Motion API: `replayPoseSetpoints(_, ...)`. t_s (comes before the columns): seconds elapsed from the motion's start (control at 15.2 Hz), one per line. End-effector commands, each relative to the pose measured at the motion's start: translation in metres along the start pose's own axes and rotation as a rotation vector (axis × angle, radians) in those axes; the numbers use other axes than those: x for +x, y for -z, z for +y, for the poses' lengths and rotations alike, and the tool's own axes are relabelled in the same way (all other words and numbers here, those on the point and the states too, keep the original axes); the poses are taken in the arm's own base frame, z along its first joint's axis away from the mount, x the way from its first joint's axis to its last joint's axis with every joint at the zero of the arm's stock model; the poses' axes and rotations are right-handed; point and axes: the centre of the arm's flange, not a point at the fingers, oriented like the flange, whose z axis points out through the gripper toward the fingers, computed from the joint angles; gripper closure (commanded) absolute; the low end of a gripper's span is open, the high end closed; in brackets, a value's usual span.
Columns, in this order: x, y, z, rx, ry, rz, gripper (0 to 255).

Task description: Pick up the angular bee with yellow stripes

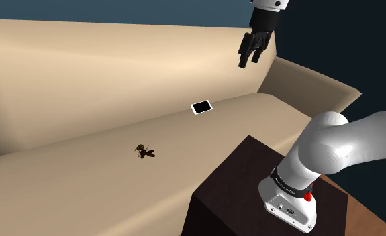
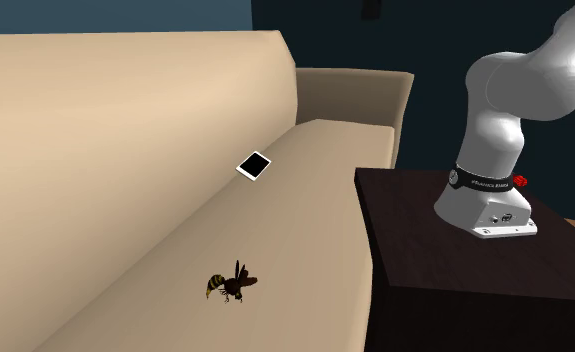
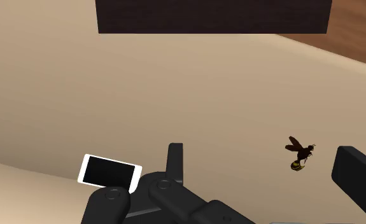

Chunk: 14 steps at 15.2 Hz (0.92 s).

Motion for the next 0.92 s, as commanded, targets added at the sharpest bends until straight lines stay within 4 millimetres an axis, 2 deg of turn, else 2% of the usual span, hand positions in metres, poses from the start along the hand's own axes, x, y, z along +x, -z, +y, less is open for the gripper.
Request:
replayPoseSetpoints(0.0,0.0,0.0,0.0,0.0,0.0,0.0,0)
replayPoseSetpoints(0.86,0.085,-0.123,-0.092,-0.024,0.016,-0.033,0)
